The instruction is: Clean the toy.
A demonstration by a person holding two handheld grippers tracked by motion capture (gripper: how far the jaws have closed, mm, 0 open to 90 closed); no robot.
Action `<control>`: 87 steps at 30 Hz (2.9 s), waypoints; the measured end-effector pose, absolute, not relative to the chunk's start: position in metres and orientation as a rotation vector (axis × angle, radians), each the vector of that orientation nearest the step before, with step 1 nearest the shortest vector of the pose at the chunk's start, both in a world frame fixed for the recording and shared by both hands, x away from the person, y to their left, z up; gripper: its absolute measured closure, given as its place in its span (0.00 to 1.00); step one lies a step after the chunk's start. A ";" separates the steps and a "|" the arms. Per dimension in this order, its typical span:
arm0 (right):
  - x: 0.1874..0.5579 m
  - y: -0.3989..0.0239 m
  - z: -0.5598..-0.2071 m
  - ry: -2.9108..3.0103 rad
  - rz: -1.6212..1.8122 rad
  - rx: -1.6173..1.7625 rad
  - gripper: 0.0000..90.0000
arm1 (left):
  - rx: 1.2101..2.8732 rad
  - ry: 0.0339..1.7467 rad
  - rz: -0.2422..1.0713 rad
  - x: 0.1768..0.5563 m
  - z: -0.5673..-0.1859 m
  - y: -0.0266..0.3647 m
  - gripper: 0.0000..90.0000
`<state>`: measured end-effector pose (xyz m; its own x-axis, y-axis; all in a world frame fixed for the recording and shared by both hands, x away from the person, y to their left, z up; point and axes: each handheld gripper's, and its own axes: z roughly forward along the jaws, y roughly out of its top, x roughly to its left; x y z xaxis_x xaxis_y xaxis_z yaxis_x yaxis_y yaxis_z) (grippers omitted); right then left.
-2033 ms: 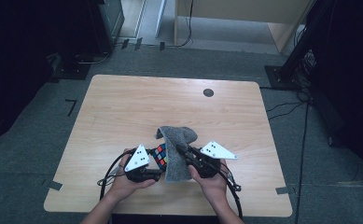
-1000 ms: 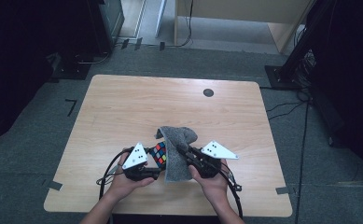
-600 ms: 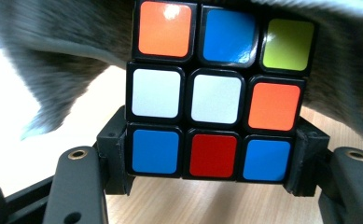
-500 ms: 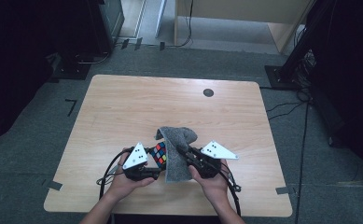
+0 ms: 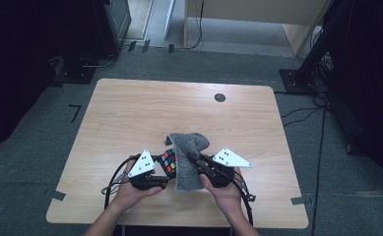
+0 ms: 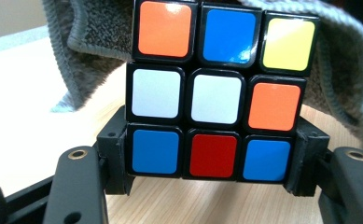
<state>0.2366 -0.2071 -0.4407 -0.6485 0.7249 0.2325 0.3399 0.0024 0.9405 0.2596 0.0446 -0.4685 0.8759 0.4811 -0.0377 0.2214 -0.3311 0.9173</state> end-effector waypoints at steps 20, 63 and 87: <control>0.235 -0.205 -0.439 1.990 1.759 1.067 0.87 | 1.907 0.532 0.227 0.257 -0.474 0.034 0.38; 0.235 -0.212 -0.432 2.043 1.877 1.011 0.86 | 1.921 0.494 0.267 0.260 -0.471 0.031 0.38; 0.240 -0.215 -0.435 2.036 1.832 1.092 0.86 | 1.927 0.497 0.252 0.257 -0.470 0.033 0.38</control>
<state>0.2404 -0.2152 -0.4354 -0.7097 0.6258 0.3234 0.3875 -0.0366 0.9212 0.2570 0.0333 -0.4698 0.8903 0.4523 -0.0528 0.2241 -0.3343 0.9155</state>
